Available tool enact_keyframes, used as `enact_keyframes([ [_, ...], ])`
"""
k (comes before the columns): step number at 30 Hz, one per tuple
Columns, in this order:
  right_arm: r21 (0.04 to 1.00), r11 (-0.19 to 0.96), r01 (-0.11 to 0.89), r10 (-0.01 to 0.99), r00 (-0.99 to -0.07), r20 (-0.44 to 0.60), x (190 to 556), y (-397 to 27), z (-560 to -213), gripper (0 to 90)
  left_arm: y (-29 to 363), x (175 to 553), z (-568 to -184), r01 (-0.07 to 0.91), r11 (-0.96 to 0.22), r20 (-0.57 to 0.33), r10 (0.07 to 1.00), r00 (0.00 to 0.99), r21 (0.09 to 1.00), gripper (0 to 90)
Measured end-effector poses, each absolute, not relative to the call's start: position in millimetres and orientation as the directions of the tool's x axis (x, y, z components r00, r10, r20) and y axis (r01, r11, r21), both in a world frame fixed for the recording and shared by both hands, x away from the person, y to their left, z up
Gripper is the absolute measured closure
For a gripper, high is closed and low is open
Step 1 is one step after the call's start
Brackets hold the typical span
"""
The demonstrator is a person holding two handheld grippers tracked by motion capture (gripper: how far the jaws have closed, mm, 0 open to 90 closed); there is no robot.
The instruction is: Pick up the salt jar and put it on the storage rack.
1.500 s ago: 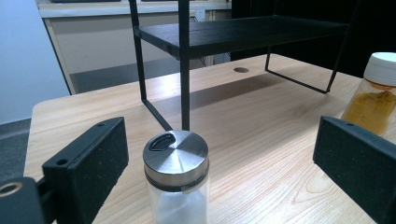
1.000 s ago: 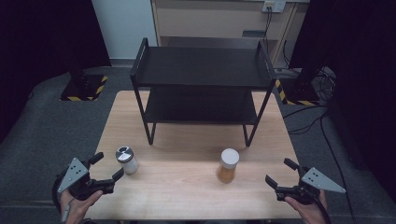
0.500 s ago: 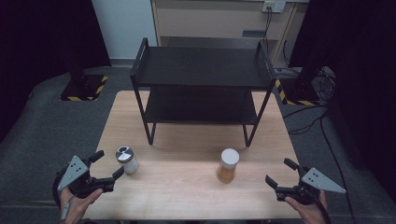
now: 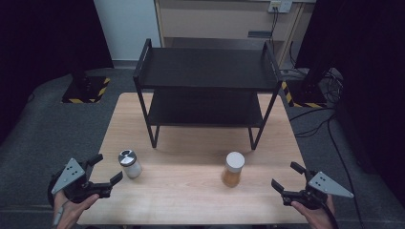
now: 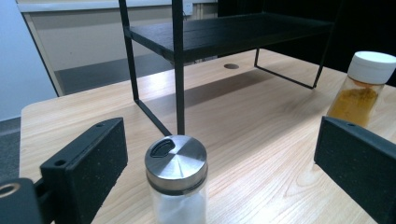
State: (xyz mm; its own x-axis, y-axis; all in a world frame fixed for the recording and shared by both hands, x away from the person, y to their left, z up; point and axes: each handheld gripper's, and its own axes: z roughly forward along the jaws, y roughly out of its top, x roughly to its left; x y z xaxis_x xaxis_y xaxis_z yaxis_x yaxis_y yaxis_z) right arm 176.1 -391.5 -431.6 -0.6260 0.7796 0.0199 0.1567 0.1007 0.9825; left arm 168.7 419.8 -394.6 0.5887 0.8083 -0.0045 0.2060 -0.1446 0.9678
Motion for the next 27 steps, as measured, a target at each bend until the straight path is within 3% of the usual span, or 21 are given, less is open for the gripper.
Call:
enact_keyframes([
  [14, 0.983, 0.098, 0.156, 0.782, -0.623, 0.02, 176, -391, -432, 4.1, 435, 172, -377, 0.246, -0.186, -0.004, 0.788, 0.615, 0.951, 2.0],
  [27, 0.983, 0.095, 0.158, 0.787, -0.616, 0.023, 175, -390, -432, 4.1, 451, 172, -358, 0.284, -0.179, -0.018, 0.819, 0.573, 0.942, 2.9],
])
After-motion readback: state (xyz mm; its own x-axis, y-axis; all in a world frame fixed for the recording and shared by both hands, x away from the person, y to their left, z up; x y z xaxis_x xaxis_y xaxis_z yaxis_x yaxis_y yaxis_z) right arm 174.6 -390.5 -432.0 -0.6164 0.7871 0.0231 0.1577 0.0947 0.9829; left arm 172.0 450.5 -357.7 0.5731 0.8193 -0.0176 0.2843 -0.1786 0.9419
